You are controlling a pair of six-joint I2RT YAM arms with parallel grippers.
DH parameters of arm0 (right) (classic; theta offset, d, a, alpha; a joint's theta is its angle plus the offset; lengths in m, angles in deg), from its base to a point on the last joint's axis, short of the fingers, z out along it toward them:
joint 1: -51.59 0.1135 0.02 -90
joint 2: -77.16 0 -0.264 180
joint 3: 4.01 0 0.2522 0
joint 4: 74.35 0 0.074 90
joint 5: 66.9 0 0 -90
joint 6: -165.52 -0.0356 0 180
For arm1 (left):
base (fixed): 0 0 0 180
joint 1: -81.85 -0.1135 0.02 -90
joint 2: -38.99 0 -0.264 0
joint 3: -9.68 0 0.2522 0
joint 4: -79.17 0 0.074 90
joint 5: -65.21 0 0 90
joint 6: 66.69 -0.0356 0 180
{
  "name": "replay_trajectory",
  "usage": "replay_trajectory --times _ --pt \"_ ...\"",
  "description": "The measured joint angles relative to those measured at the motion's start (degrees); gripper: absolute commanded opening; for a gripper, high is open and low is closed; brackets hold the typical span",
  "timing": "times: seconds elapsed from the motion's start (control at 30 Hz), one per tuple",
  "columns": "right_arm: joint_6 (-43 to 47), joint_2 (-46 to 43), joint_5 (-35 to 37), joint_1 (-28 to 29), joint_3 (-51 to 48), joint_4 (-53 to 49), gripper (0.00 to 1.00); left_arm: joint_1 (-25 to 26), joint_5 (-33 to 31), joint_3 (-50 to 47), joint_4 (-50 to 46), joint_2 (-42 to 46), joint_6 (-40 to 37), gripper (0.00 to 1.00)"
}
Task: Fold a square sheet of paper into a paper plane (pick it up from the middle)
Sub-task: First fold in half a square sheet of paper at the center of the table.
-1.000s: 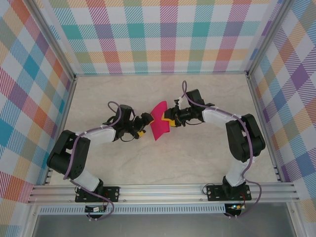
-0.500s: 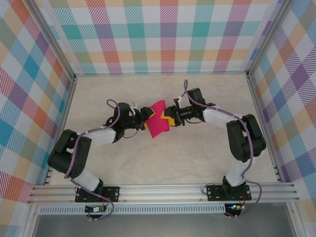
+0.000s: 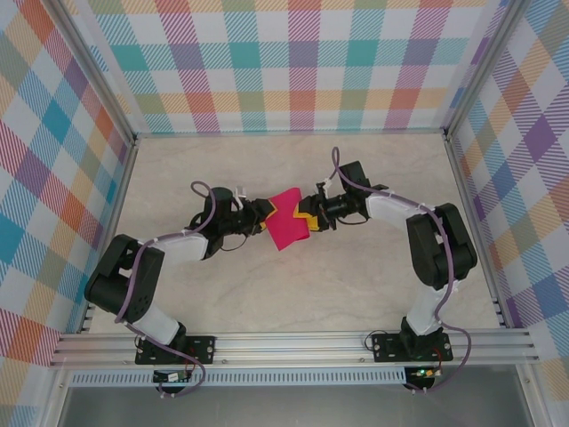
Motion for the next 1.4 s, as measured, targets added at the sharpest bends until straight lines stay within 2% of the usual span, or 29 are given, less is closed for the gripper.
replay_trajectory --times 0.1,0.27,0.3,0.5,0.63,0.77,0.9,1.23,1.4 --pt "-0.33 0.7 0.17 -0.28 0.0 0.2 0.42 0.0 0.02 -1.03 0.48 0.83 -0.07 0.26" --pt "-0.79 1.84 0.17 -0.57 0.0 0.98 0.43 0.0 0.22 -1.62 1.07 1.27 -0.2 0.01" --pt "-0.76 1.9 0.17 -0.59 -0.02 0.98 0.44 0.0 0.22 -1.6 1.09 1.27 -0.46 0.0" --pt "3.45 2.25 1.49 -0.61 0.02 -2.14 0.64 0.0 0.26 1.18 -2.71 0.94 -3.23 0.0" --pt "10.01 3.56 6.49 -0.61 0.61 -8.11 0.81 0.0 0.94 5.77 -7.08 -1.55 -6.27 0.0" --pt "14.64 3.63 11.87 -0.61 0.72 -12.46 0.91 0.13 1.6 9.6 -12.61 -4.02 -9.35 0.0" --pt "17.7 2.49 17.09 -0.61 0.83 -15.89 0.96 0.66 1.86 12.33 -16.35 -6.05 -11.26 0.0" --pt "20.74 -4.33 29.9 -0.66 1.53 -22.69 0.99 2.82 2.69 20.5 -23.82 -11.58 -14.6 0.0" --pt "21.42 -7.72 31.43 -2.27 1.44 -23.41 0.97 3.89 2.75 24.5 -28.04 -13.38 -17.42 0.0"
